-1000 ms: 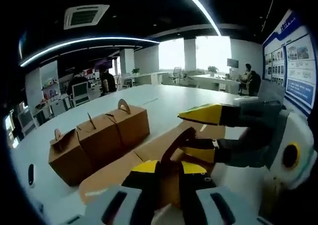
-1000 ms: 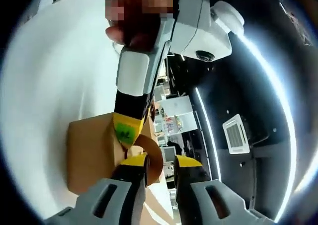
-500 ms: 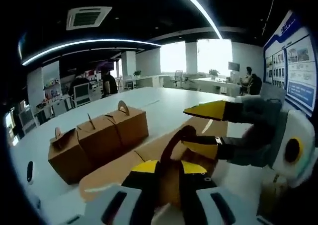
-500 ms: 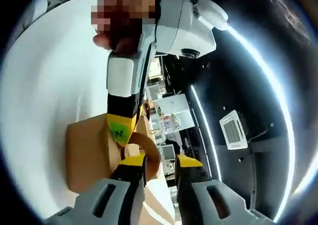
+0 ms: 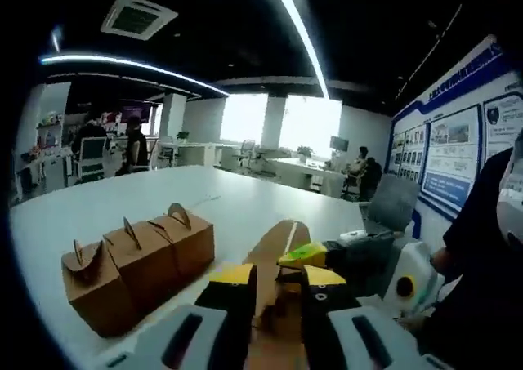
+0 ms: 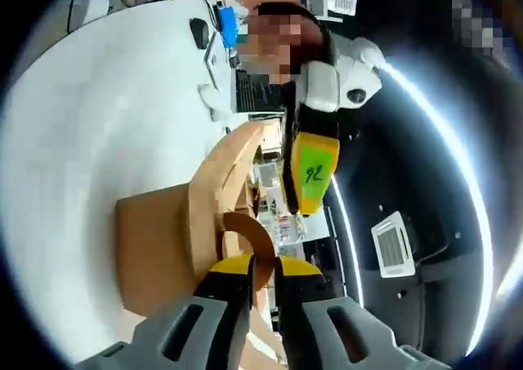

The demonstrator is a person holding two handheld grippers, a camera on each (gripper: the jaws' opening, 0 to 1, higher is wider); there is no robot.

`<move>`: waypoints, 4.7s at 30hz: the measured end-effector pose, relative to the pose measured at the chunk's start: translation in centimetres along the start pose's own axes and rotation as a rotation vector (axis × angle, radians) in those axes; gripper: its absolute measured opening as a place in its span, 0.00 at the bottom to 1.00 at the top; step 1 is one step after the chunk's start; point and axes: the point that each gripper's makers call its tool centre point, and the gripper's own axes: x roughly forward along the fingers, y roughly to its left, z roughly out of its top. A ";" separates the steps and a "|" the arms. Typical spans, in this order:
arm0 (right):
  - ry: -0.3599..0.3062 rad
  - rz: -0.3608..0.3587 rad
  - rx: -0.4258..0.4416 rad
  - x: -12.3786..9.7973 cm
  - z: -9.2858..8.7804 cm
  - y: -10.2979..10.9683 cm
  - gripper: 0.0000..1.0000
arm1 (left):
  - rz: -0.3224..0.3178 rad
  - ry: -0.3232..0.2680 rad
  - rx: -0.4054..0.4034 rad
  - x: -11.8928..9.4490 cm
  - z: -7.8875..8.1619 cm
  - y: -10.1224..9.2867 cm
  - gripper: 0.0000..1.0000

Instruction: Pick up one paper box from the group, open the paper box, and remove the item inside

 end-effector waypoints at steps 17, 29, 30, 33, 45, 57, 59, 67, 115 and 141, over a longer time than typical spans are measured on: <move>0.002 -0.031 0.029 -0.8 -0.7 -0.1 0.11 | 0.125 0.255 0.173 4.8 -4.5 4.2 0.15; 0.018 -0.110 0.030 -1.4 -0.6 -2.1 0.14 | 0.127 0.243 0.211 4.9 -4.7 3.4 0.04; 0.018 -0.106 0.035 -1.4 -0.5 -2.2 0.14 | 0.128 0.244 0.213 4.9 -4.7 3.4 0.04; 0.035 -0.066 0.048 -1.2 -0.8 -1.8 0.14 | 0.127 0.243 0.209 4.9 -4.6 3.4 0.04; 0.018 0.035 0.206 -1.5 -0.7 -3.0 0.11 | 0.142 0.218 0.197 5.2 -4.6 4.0 0.04; -0.032 0.100 0.276 -4.5 0.8 -2.2 0.11 | 0.181 0.220 0.250 5.3 -4.6 3.8 0.04; -0.044 0.124 0.320 -5.4 0.9 -1.9 0.11 | 0.190 0.219 0.270 5.3 -4.7 3.6 0.04; -0.113 0.219 0.474 -7.5 1.9 -0.9 0.11 | 0.219 0.215 0.297 5.3 -4.5 3.7 0.04; -0.088 0.625 0.950 -6.4 0.4 9.1 0.06 | 0.239 0.209 0.346 5.6 -4.8 3.6 0.05; -0.075 0.585 0.948 -5.2 -0.4 9.5 0.06 | 0.232 0.208 0.351 5.5 -4.8 3.6 0.05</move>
